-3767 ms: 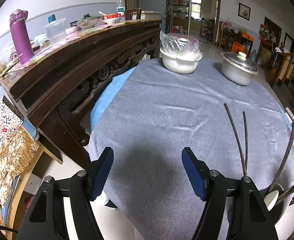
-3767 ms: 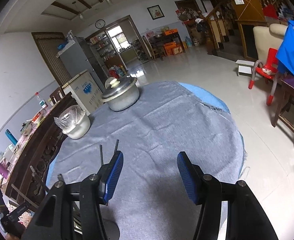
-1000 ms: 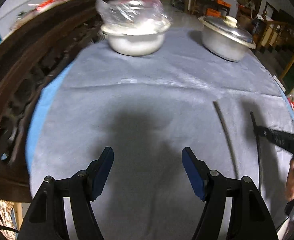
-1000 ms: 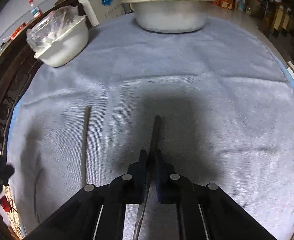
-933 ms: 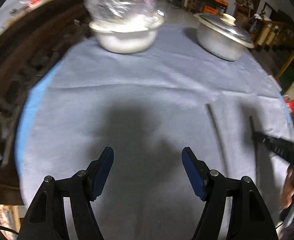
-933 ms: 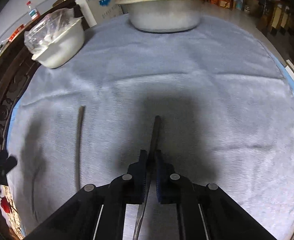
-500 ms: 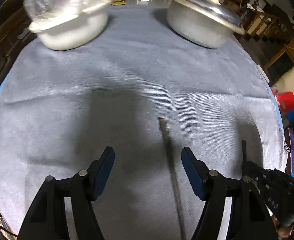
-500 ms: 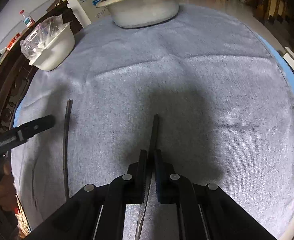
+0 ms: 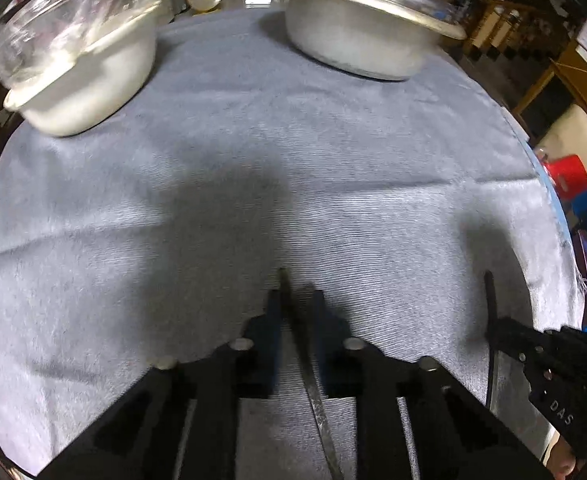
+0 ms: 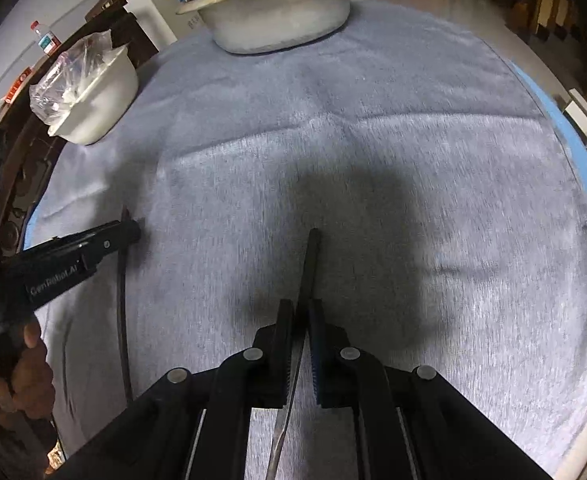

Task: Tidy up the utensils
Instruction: 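Close the right tool on a chopstick while the left tool grasps another, then lift both held chopsticks off the cloth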

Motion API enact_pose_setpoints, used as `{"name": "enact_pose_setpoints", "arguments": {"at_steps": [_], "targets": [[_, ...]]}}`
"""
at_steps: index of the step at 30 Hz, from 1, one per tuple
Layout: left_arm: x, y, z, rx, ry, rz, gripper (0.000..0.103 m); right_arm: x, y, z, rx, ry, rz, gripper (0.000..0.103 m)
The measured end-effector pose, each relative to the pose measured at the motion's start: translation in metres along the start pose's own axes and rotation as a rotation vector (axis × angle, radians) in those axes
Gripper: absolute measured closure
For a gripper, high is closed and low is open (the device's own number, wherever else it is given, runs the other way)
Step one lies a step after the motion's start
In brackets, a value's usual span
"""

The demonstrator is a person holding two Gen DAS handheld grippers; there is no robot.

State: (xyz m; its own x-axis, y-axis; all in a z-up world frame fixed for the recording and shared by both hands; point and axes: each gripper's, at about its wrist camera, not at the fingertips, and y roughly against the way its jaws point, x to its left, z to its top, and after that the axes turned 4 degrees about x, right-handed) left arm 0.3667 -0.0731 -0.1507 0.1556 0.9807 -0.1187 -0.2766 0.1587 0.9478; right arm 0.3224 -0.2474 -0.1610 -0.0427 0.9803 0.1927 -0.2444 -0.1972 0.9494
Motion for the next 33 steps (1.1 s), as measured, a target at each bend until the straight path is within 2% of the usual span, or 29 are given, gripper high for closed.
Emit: {"name": "enact_pose_setpoints", "arguments": {"at_steps": [5,14,23,33], "targets": [[-0.006,0.003,-0.004,-0.027,-0.057,0.018,0.097,0.003,0.000,-0.001,-0.029,0.018,0.000,0.094],[0.011,0.016,-0.019,-0.033,-0.043,0.013,0.097,-0.001,0.010,-0.013,-0.062,0.000,0.024,0.095],[0.034,0.061,-0.043,-0.108,0.025,0.009,0.097,-0.017,0.054,-0.037,-0.164,-0.055,0.056,0.096],[0.067,0.140,-0.085,-0.264,0.103,-0.004,0.097,-0.036,0.114,-0.088,-0.287,-0.119,0.064,0.096]]}}
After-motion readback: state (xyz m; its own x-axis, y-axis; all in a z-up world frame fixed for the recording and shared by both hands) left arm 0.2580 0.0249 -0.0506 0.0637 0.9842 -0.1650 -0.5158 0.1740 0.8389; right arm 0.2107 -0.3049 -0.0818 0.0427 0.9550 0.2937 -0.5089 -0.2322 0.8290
